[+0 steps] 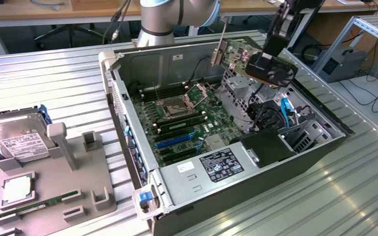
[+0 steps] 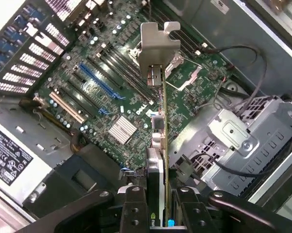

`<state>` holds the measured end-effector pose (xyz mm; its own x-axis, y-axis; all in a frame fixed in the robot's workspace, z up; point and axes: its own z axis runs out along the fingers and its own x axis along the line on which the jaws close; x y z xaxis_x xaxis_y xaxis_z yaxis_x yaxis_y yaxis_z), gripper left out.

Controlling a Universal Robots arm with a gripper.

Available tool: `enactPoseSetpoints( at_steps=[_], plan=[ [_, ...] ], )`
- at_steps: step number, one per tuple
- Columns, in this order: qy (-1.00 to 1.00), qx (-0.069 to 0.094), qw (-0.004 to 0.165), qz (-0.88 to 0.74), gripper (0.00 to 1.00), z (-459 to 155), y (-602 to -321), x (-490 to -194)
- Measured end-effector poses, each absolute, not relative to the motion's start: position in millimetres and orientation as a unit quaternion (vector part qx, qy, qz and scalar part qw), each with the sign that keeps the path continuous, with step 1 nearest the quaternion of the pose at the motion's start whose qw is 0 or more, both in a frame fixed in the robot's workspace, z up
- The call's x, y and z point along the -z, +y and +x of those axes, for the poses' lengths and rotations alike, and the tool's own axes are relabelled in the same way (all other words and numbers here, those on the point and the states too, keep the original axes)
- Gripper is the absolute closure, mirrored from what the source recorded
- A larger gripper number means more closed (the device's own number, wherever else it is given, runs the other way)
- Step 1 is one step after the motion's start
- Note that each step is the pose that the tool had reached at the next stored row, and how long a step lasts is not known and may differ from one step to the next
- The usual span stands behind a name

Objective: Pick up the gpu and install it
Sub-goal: 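Insert the gpu into the slot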

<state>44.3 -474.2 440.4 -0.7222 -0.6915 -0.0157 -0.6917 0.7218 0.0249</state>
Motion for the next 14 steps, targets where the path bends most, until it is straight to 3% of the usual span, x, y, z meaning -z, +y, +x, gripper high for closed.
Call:
enactPoseSetpoints(
  at_steps=[14],
  plan=[
    [0.835, -0.01, -0.002, -0.551, 0.73, 44.3, -474.2, -440.2]
  ],
)
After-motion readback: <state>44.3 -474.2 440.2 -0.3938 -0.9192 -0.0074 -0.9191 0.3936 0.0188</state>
